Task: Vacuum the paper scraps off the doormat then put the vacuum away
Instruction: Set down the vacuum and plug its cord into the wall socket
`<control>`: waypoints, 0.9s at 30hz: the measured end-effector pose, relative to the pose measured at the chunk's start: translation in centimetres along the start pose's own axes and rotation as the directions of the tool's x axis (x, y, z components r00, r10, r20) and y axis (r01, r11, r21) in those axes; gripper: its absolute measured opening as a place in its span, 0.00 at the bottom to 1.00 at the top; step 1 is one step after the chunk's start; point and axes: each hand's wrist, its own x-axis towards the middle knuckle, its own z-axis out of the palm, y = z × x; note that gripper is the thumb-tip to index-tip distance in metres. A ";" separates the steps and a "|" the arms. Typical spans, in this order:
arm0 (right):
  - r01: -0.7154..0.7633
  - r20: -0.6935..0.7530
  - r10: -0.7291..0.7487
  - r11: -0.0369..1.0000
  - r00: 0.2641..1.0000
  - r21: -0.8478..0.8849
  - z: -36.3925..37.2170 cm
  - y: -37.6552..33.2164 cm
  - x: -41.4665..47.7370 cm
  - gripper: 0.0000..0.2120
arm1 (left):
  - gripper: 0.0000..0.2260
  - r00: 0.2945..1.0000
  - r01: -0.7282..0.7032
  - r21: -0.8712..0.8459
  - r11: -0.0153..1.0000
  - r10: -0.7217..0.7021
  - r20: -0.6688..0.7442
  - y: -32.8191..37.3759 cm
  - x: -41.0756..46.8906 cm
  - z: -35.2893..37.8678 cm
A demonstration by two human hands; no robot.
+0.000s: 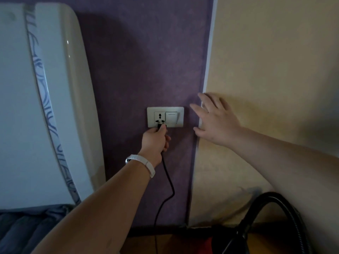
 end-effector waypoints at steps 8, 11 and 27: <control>0.055 -0.153 -0.082 0.984 0.985 -0.171 2.6 0.7 3.3 0.42 | 0.11 0.999 -0.003 -0.049 0.999 0.000 -0.053 0.4 0.3 -0.1; 0.071 -0.277 -0.125 0.978 0.953 -0.198 4.5 1.3 3.8 0.44 | 0.11 0.998 0.008 -0.044 0.999 -0.010 -0.058 0.8 0.3 0.0; 0.108 -0.619 -0.224 0.970 0.753 -0.219 7.6 2.2 5.2 0.34 | 0.14 0.979 -0.062 0.081 0.995 0.076 -0.187 1.8 0.2 1.3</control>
